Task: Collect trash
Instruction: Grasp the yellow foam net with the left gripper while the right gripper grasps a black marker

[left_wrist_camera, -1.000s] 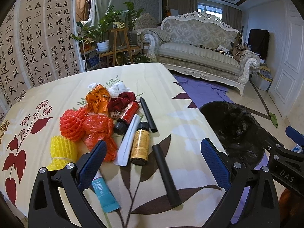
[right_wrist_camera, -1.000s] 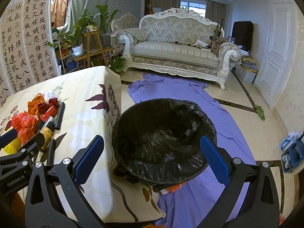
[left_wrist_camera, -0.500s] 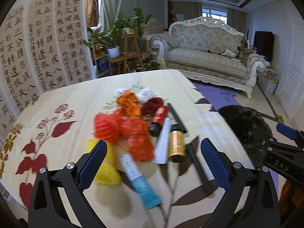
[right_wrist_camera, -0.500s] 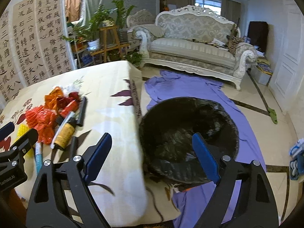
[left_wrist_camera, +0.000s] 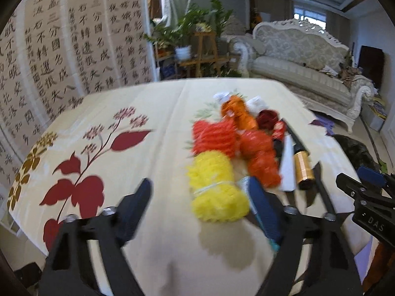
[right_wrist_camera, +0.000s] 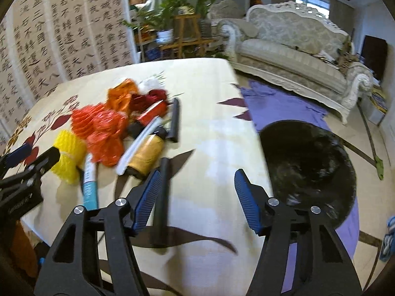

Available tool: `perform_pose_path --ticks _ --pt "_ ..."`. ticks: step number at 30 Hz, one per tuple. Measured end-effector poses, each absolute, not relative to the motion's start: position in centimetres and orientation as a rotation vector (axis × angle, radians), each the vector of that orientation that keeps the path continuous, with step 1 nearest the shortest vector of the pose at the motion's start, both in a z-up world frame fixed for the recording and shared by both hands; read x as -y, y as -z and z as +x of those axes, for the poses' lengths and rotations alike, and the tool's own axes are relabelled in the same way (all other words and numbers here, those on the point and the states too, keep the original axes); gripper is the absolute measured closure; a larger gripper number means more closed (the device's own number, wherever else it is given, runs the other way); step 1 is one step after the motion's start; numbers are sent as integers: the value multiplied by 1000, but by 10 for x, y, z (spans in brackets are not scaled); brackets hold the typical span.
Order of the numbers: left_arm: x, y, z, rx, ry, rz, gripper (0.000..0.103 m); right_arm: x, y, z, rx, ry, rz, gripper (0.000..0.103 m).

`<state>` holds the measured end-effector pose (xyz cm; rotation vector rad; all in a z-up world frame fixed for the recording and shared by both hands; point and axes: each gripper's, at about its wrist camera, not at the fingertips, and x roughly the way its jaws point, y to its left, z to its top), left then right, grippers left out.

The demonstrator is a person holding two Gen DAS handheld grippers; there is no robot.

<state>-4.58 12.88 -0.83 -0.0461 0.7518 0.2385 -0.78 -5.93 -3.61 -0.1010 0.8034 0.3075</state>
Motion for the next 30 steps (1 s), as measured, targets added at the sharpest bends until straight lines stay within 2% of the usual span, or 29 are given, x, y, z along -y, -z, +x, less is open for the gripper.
perform_pose_path --ticks 7,13,19,24,28,30 --pt "-140 14 -51 -763 -228 -103 29 45 50 -5 -858 -346 -117 60" --pt "-134 22 -43 -786 -192 -115 26 42 61 -4 -867 -345 -137 79" --pt "-129 30 -41 -803 -169 -125 26 49 62 -5 -864 -345 -120 89" --pt "-124 33 -43 -789 -171 -110 26 50 62 -4 -863 -348 -113 90" --pt "-119 32 -43 -782 -141 -92 37 51 62 -5 -864 -349 -109 91" --pt "-116 32 -45 -776 -140 -93 37 50 62 -4 -864 -348 -107 91"
